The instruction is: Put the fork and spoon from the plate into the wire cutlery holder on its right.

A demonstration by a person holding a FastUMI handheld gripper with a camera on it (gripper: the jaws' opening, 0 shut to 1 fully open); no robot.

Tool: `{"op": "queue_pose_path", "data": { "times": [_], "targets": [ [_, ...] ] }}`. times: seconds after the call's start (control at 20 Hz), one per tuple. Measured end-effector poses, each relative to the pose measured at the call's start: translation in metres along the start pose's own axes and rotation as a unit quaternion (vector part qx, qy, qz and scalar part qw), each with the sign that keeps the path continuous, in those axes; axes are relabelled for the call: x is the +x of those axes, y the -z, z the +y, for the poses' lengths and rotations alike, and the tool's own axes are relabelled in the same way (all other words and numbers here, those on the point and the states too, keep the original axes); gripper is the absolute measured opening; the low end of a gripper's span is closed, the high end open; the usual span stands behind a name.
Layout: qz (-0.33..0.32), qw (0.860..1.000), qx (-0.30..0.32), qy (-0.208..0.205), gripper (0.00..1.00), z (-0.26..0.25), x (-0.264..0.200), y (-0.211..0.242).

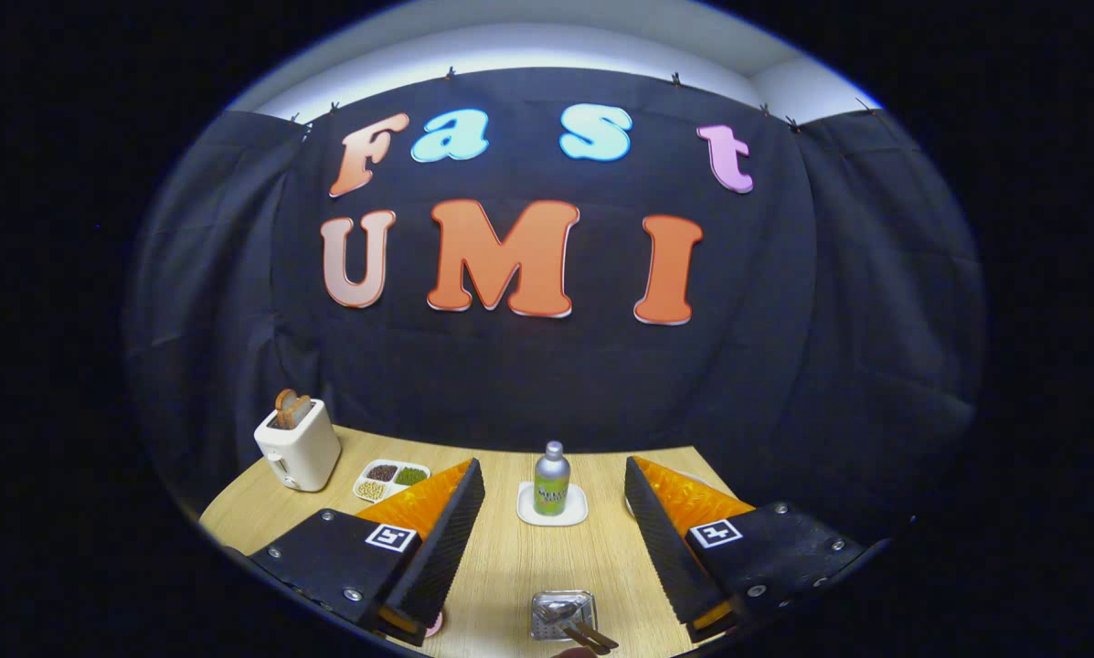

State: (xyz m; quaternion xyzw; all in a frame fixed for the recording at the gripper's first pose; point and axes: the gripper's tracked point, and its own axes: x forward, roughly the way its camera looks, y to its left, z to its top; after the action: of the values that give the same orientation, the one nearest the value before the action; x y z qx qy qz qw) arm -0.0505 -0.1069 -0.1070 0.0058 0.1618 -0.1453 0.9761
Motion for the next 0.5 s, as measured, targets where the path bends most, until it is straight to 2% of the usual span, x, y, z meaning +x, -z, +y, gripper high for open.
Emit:
{"op": "queue_pose_path", "data": {
  "times": [0.3, 0.5],
  "targets": [
    [-0.087, 0.996, 0.006, -0.013, 0.94, 0.010, -0.019, -0.043],
    [-0.114, 0.993, 0.007, -0.013, 0.97, 0.014, -0.024, -0.055]
  ]
}}
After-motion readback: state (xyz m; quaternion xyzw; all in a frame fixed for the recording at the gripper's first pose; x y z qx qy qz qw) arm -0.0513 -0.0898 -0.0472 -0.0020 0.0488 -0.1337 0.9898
